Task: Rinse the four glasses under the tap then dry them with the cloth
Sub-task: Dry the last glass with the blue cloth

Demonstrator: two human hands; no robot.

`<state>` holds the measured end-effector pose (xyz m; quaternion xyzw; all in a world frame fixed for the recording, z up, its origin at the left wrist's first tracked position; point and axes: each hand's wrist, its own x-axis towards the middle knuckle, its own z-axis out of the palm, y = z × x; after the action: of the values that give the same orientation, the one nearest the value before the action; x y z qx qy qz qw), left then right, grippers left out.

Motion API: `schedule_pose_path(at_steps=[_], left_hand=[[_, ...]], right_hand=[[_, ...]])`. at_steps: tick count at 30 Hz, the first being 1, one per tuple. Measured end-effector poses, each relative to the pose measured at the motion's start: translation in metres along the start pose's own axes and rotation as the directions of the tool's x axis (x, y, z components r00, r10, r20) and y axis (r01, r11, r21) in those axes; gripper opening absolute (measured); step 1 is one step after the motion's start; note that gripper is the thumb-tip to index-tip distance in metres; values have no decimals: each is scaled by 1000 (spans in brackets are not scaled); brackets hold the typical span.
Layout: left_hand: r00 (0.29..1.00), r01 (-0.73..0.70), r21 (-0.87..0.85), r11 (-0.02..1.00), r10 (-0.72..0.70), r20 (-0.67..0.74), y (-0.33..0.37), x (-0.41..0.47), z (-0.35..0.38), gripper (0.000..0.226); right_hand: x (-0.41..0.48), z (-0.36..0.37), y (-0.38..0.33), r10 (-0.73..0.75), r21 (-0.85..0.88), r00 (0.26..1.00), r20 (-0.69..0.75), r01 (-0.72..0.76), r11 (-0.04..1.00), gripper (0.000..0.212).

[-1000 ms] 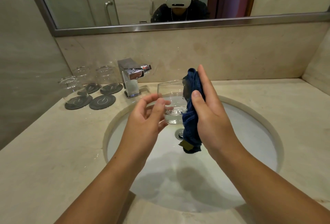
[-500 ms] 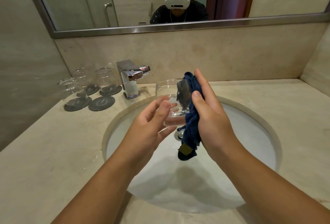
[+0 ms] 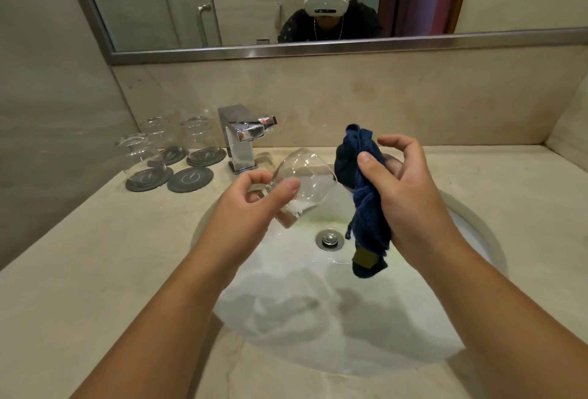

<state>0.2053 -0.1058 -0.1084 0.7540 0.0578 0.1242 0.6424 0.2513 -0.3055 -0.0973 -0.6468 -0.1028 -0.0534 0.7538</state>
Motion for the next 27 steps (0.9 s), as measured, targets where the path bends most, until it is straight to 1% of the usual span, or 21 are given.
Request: schedule_pose_path(at_steps=[1,2,4,5,6,8,9,13,16,21,24,26,27], left_hand=[[1000,3,-9,1000,-3,-8,0,0,-1,65],[1000,-2,3,1000,2,-9,1,0,-2,58],[999,-35,77,996,36,-14,3,-1,-7,38],[999,-47,142,989,51,-20,3,-2,-10,33],[998,-62,238,969,67,-15,3,-2,-14,35],[996,-87,447,890,88,18,1,-2,-19,44],[994,-104,513,852,97,41,0,-3,-20,48],[983,-177,632,754,109,145,-4,-2,-20,68],[976,-210,665,716,115,185,-7,-1,-20,75],[978,-189,633,751,90,186,-11,3,-23,76],[980,-176,639,748,74,182,-12,5,-24,75],[988,-139,616,776,66,140,-12,5,-23,72],[994,-99,566,818,52,98,-11,5,-21,69]], right_hand=[[0,0,1,8,-9,1000,10,-7,1000,21],[0,0,1,10,-20,1000,17,-10,1000,20],[0,0,3,5,-51,1000,17,-4,999,18],[0,-1,3,1,-74,1000,5,-1,997,17],[0,-2,4,-2,-104,1000,-12,1,995,17],[3,-6,8,7,-174,999,-44,-14,985,16],[4,-8,10,23,-202,998,-50,-33,979,16],[7,-12,20,112,-318,994,-4,-108,942,21],[8,-13,24,120,-408,993,22,-101,908,21],[9,-13,26,123,-440,992,15,-104,892,20],[9,-13,25,116,-454,993,17,-95,886,20],[9,-12,24,113,-447,993,20,-93,890,19],[9,-12,23,111,-428,993,26,-90,899,18]])
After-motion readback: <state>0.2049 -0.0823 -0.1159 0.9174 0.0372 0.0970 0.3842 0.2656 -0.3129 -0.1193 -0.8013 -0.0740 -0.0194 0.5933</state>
